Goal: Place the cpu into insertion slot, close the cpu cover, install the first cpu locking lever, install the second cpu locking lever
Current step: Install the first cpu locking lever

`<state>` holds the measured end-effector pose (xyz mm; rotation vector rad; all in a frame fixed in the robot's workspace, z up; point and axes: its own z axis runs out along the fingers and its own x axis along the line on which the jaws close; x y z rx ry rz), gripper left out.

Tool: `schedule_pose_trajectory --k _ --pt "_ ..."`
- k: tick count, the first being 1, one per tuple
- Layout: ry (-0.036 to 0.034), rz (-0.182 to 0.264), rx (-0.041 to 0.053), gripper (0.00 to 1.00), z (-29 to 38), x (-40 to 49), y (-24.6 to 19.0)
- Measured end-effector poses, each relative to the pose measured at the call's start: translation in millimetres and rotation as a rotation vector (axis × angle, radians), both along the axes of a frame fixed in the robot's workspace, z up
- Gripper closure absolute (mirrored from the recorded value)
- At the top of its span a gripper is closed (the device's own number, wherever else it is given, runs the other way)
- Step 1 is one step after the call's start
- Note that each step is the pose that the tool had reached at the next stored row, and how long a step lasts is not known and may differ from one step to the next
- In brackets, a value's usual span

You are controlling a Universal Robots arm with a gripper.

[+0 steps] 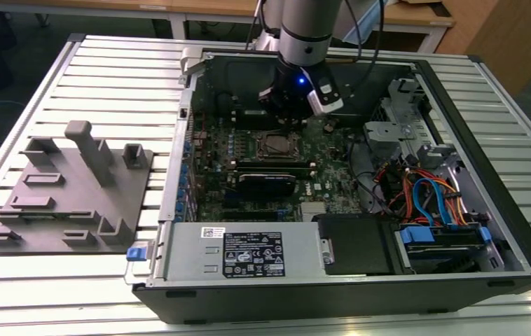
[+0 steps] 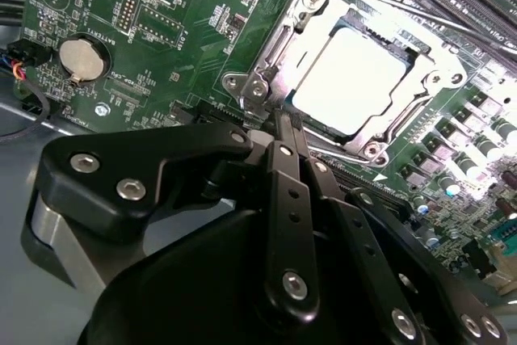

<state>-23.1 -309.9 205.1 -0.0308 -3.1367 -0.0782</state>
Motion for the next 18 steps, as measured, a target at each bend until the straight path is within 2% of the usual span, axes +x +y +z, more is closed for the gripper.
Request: schedule_pose_trajectory --k 4,10,18 --pt "0.0001 0.000 0.0016 0.89 2.1 -0.6 0.0" --pt "0.0001 0.000 0.0030 0.89 9.1 -4.0 0.0" --pt "-0.0002 0.000 0.0075 0.89 11.4 -23.8 0.0"
